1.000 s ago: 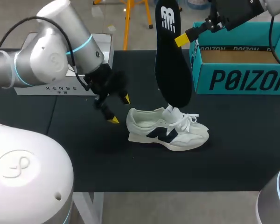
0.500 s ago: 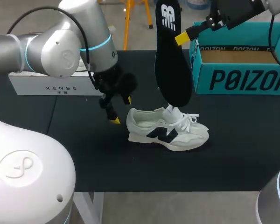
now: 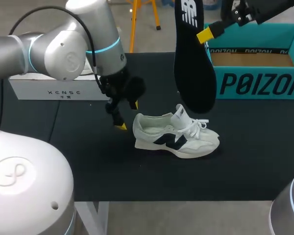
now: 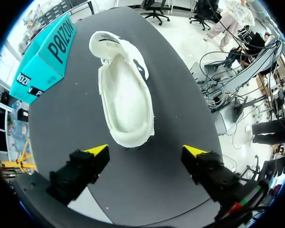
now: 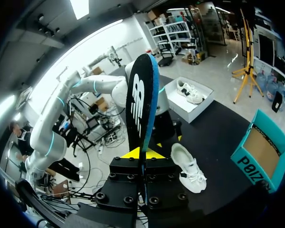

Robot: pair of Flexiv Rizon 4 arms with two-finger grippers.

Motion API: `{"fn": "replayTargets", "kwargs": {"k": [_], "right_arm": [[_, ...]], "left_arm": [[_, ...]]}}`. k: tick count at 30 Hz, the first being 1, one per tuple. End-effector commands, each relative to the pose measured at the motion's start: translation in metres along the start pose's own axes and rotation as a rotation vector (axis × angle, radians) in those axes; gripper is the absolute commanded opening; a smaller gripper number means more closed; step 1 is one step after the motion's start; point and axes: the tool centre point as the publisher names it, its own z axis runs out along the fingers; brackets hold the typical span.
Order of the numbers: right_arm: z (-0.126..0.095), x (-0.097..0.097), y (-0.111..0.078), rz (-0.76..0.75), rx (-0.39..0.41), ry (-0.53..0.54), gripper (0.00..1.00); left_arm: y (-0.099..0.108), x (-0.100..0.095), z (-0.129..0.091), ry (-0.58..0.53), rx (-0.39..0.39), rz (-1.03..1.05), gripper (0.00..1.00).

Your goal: Take the shoe out of the shoebox, open the shoe tongue, remove and reinsert the insole, then place the shoe into the shoebox

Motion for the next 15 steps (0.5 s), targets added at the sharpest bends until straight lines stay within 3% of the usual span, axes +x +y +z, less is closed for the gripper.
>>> {"fn": "replayTargets", "kwargs": {"k": [1, 7, 15], "right_arm": [[0.001, 0.0, -0.002, 0.002, -0.003, -0.002, 0.0], [0.001, 0.0, -0.002, 0.002, -0.003, -0.002, 0.0], [0.001, 0.0, -0.002, 0.002, -0.003, -0.002, 0.0]], "left_arm": [[-0.01, -0.009, -0.007, -0.034, -0.006, 0.006, 1.0], [-0.043, -0.036, -0.012, -0.079, -0.015, 0.053, 1.0], [-0.067, -0.062, 0.023, -0.061, -0.038, 0.055, 1.0]]}}
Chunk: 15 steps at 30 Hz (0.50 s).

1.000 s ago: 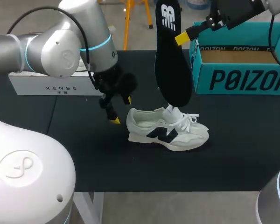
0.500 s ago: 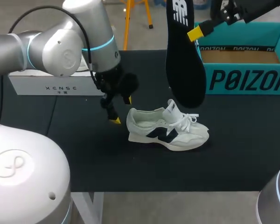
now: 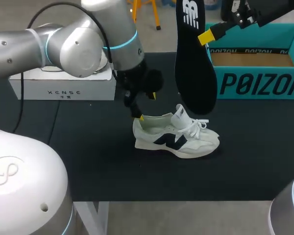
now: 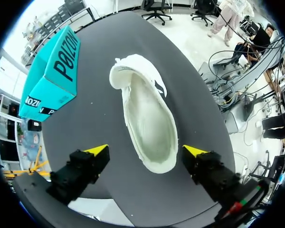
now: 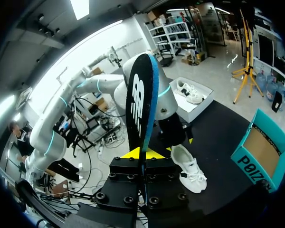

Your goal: Take the shoe out of the shoebox, open the shoe tongue, remove and reinsert the insole, then place the shoe into the shoebox

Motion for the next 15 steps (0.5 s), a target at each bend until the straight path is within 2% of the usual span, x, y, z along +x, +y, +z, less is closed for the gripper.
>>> {"fn": "replayTargets", "kwargs": {"k": [1, 6, 11, 12, 13, 14, 15], "right_arm": [[0.002, 0.0, 0.002, 0.002, 0.003, -0.002, 0.0], [0.002, 0.0, 0.002, 0.002, 0.003, -0.002, 0.0], [0.002, 0.0, 0.002, 0.002, 0.003, -0.002, 0.0], [0.002, 0.0, 0.002, 0.002, 0.003, -0.002, 0.0], [0.002, 0.0, 0.002, 0.002, 0.003, -0.002, 0.0], [0.002, 0.0, 0.002, 0.002, 0.003, -0.002, 0.0], [0.002, 0.0, 0.002, 0.002, 0.003, -0.002, 0.0]], "left_arm": [[-0.013, -0.02, 0.035, 0.045, -0.036, -0.016, 1.0], [-0.014, -0.02, 0.06, 0.059, -0.049, -0.037, 1.0], [-0.01, -0.021, 0.072, 0.063, -0.038, -0.06, 1.0], [-0.01, -0.02, 0.074, 0.065, -0.051, -0.073, 0.87], [-0.009, -0.019, 0.075, 0.061, -0.039, -0.078, 0.48], [-0.009, -0.019, 0.076, 0.053, -0.049, -0.084, 0.32], [-0.008, -0.018, 0.077, 0.057, -0.053, -0.085, 0.0]]}}
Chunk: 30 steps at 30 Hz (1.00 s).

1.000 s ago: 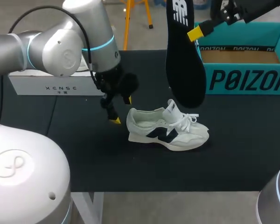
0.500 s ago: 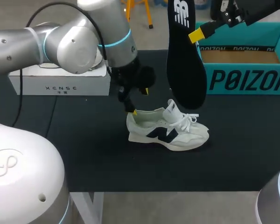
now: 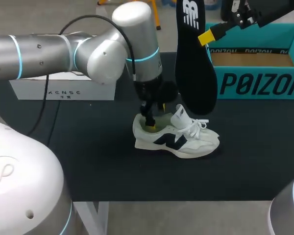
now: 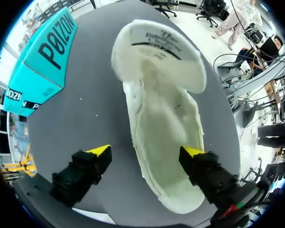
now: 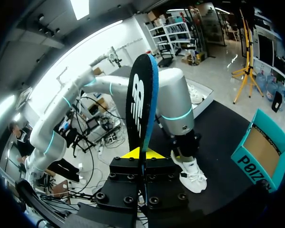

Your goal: Take the shoe out of the shoebox, open the shoe tongue, remove and reinsert the insole, then place the shoe into the shoebox

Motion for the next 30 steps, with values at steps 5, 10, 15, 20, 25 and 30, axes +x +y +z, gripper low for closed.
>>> {"fn": "replayTargets", "kwargs": {"k": [5, 10, 15, 20, 25, 30], "right_arm": [[0.002, 0.0, 0.002, 0.001, 0.005, -0.002, 0.0], [0.002, 0.0, 0.002, 0.001, 0.005, -0.002, 0.0], [0.002, 0.0, 0.002, 0.001, 0.005, -0.002, 0.0], [0.002, 0.0, 0.002, 0.001, 0.005, -0.002, 0.0], [0.002, 0.0, 0.002, 0.001, 0.005, -0.002, 0.0], [0.002, 0.0, 0.002, 0.001, 0.005, -0.002, 0.0]], "left_arm": [[0.005, -0.002, 0.015, 0.004, 0.01, -0.017, 0.0], [0.005, 0.001, 0.009, 0.007, 0.035, 0.006, 0.0], [0.007, -0.001, 0.008, 0.021, 0.049, 0.017, 0.0], [0.01, -0.006, 0.012, 0.053, 0.077, 0.056, 0.0], [0.01, -0.02, -0.003, 0.089, 0.072, 0.189, 0.0], [0.008, -0.045, -0.027, 0.185, 0.133, 0.395, 0.0]]}}
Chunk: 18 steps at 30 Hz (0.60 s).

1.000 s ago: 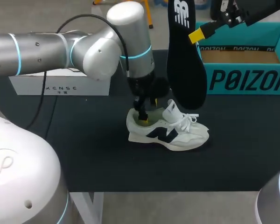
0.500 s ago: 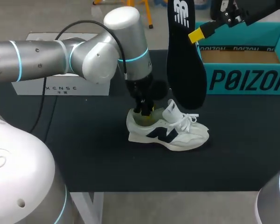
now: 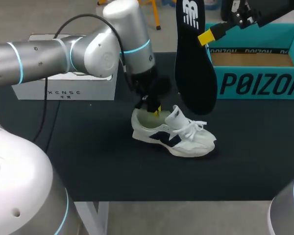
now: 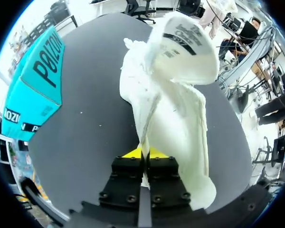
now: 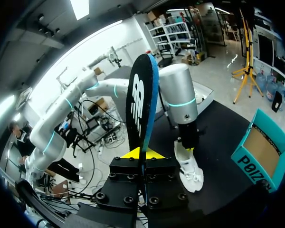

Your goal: Take the shoe out of the shoebox, open the shoe tongue, remove and reinsert the insole, then place the shoe into the shoebox

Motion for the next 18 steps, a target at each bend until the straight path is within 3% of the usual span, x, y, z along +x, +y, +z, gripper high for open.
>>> {"fn": "replayTargets", "kwargs": {"k": [1, 2, 4, 5, 6, 8, 10, 11, 14, 15, 18], "right_arm": [[0.001, 0.0, 0.002, 0.001, 0.004, -0.001, 0.0], [0.001, 0.0, 0.002, 0.001, 0.004, -0.001, 0.0], [0.001, 0.0, 0.002, 0.001, 0.004, -0.001, 0.0], [0.001, 0.0, 0.002, 0.001, 0.004, -0.001, 0.0], [0.001, 0.0, 0.002, 0.001, 0.004, -0.001, 0.0], [0.001, 0.0, 0.002, 0.001, 0.004, -0.001, 0.0], [0.001, 0.0, 0.002, 0.001, 0.004, -0.001, 0.0], [0.001, 0.0, 0.002, 0.001, 0.004, -0.001, 0.0], [0.001, 0.0, 0.002, 0.001, 0.004, -0.001, 0.0], [0.001, 0.0, 0.002, 0.001, 0.004, -0.001, 0.0], [0.001, 0.0, 0.002, 0.001, 0.004, -0.001, 0.0]], "left_arm": [[0.005, -0.022, -0.022, 0.149, -0.04, 0.174, 0.0], [0.002, -0.025, -0.026, 0.196, 0.057, 0.222, 0.0], [0.001, -0.032, -0.03, 0.209, -0.041, 0.291, 0.0], [-0.002, -0.034, -0.032, 0.24, 0.012, 0.344, 0.0], [-0.005, -0.037, -0.034, 0.236, -0.062, 0.402, 0.0], [-0.013, -0.04, -0.037, 0.271, -0.002, 0.483, 0.0], [-0.02, -0.044, -0.038, 0.285, -0.086, 0.562, 0.0], [-0.026, -0.044, -0.04, 0.297, -0.051, 0.602, 0.0], [-0.042, -0.045, -0.043, 0.34, -0.059, 0.694, 0.0], [-0.046, -0.046, -0.043, 0.346, -0.107, 0.708, 0.0], [-0.059, -0.039, -0.039, 0.394, -0.132, 0.767, 0.0]]}}
